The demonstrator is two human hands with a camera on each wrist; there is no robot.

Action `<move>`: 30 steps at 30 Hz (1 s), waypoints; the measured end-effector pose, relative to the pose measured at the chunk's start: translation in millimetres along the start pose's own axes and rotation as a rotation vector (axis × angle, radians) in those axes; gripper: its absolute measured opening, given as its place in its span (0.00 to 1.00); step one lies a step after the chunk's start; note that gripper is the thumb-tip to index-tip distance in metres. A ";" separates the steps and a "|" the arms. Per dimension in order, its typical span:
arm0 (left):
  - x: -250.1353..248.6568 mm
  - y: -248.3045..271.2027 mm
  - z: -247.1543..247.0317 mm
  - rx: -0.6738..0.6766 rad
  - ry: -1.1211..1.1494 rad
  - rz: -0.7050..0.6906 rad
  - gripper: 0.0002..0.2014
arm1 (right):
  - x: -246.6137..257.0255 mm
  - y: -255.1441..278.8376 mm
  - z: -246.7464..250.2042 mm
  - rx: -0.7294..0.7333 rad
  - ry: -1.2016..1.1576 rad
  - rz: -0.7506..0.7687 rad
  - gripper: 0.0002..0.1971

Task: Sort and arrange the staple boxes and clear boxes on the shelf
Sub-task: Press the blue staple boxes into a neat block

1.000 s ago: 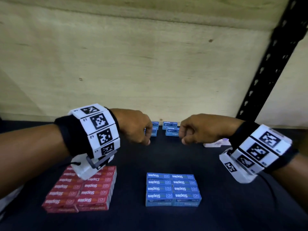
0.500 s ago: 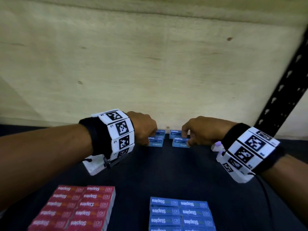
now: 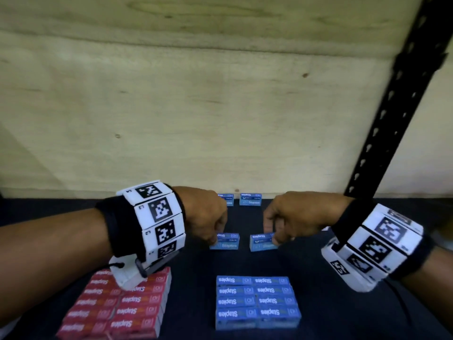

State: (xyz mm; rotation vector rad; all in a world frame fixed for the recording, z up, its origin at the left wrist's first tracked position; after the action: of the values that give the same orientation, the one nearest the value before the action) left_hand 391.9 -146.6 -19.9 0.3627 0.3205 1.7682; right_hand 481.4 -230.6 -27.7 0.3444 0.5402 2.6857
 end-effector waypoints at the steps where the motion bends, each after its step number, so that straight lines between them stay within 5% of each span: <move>1: -3.2 4.0 -3.5 0.014 0.001 -0.005 0.12 | 1.2 4.9 -3.6 0.007 -0.010 0.003 0.07; 15: -24.0 36.6 -25.4 0.106 0.023 -0.017 0.11 | 11.7 53.6 -30.1 0.074 -0.109 0.010 0.07; 30: -38.5 31.9 -23.1 0.173 0.165 -0.036 0.11 | 22.3 43.6 -33.2 0.145 -0.104 0.005 0.07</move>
State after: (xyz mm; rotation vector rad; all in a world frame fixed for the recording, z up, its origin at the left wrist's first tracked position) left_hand 362.2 -191.7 -30.9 0.3317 0.5966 1.7438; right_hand 437.5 -269.4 -35.8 0.5234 0.7047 2.6221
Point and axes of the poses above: each hand's wrist, its own y-axis away from the middle knuckle, its own z-axis out of the back of the hand, x = y × z, the point moved 9 cm from there along -y, towards the middle knuckle, and after that the axes turned 1 degree about -y, right-handed, at the moved point
